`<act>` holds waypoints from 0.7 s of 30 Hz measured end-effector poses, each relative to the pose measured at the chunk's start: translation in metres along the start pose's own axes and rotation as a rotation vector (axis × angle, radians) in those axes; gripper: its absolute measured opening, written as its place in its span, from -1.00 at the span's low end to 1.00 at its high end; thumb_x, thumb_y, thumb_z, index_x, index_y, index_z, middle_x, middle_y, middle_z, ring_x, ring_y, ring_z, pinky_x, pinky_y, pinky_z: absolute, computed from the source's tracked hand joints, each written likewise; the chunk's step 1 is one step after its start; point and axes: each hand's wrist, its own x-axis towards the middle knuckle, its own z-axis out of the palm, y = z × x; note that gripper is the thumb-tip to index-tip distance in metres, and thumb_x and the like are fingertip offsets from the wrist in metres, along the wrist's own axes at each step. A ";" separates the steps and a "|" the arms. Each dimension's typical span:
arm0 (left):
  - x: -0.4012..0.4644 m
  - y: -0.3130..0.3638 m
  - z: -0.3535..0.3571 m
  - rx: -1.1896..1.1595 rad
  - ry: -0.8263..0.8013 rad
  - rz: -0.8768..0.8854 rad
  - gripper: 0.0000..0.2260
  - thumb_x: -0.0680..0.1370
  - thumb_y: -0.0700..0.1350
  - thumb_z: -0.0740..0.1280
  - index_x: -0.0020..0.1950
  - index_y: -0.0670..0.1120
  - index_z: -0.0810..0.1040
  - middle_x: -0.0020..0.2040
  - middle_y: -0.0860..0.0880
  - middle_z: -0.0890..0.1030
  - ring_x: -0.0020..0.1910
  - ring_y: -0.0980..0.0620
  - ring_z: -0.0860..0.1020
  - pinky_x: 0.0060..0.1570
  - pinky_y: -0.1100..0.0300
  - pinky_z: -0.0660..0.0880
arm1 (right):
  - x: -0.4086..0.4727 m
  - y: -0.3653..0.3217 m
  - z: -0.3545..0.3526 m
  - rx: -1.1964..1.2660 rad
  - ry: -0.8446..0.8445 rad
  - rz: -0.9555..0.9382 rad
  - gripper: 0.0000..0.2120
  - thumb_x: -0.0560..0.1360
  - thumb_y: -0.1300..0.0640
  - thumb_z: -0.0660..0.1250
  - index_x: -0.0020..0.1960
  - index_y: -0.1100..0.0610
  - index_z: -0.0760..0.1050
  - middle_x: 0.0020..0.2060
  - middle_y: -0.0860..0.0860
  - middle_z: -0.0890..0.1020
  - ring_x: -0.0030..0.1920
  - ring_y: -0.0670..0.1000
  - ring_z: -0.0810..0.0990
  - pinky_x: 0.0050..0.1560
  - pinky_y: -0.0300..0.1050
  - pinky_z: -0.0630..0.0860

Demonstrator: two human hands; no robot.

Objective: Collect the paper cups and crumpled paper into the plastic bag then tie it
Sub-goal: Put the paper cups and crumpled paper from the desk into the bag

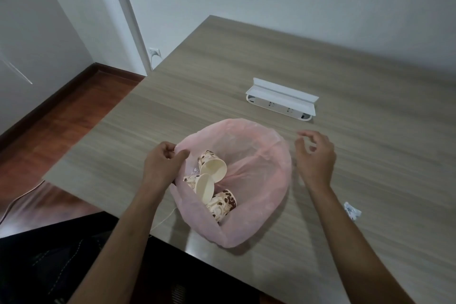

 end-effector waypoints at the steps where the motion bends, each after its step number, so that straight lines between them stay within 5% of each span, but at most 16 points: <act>1: 0.000 0.000 0.001 0.004 -0.003 0.002 -0.73 0.27 0.07 0.39 -0.15 -0.07 0.57 -0.15 -0.16 0.67 -0.23 -0.09 0.60 -0.30 0.07 0.51 | 0.013 0.018 0.003 -0.084 -0.022 0.059 -0.78 0.45 0.16 0.32 0.07 0.03 0.61 0.06 -0.02 0.61 0.15 0.10 0.53 0.24 -0.02 0.45; 5: -0.002 0.000 0.004 -0.004 -0.008 0.012 -0.76 0.27 0.07 0.39 -0.18 -0.05 0.56 -0.16 -0.16 0.65 -0.27 -0.03 0.55 -0.34 0.15 0.44 | 0.040 0.087 0.014 -0.391 -0.355 0.347 -0.55 0.41 0.06 0.33 0.30 -0.05 0.52 0.26 0.15 0.55 0.24 0.22 0.51 0.29 -0.01 0.43; 8: -0.002 0.000 0.004 -0.010 -0.008 0.010 -0.77 0.28 0.06 0.39 -0.19 -0.06 0.56 -0.16 -0.16 0.65 -0.28 -0.02 0.54 -0.32 0.14 0.44 | 0.028 0.113 0.015 -0.441 -0.453 0.328 -0.60 0.40 0.23 0.40 0.24 0.12 0.59 0.22 0.20 0.59 0.22 0.20 0.56 0.25 -0.04 0.44; 14: -0.004 0.000 0.002 -0.019 0.007 0.007 -0.82 0.29 0.03 0.40 -0.21 -0.03 0.55 -0.17 -0.13 0.65 -0.26 0.00 0.54 -0.27 0.12 0.47 | -0.007 0.115 0.007 -0.322 -0.333 0.287 -0.85 0.33 0.37 0.45 -0.10 0.26 0.66 -0.18 0.22 0.69 -0.13 0.18 0.67 -0.22 -0.25 0.31; 21: -0.002 -0.001 0.001 0.007 0.005 0.034 -0.84 0.39 -0.04 0.43 -0.13 -0.10 0.58 -0.13 -0.16 0.66 -0.23 -0.05 0.58 -0.33 0.16 0.49 | -0.012 0.052 -0.012 -0.031 0.047 0.236 -0.79 0.40 0.26 0.47 0.00 0.15 0.53 -0.04 0.12 0.62 -0.08 0.11 0.61 -0.16 -0.30 0.41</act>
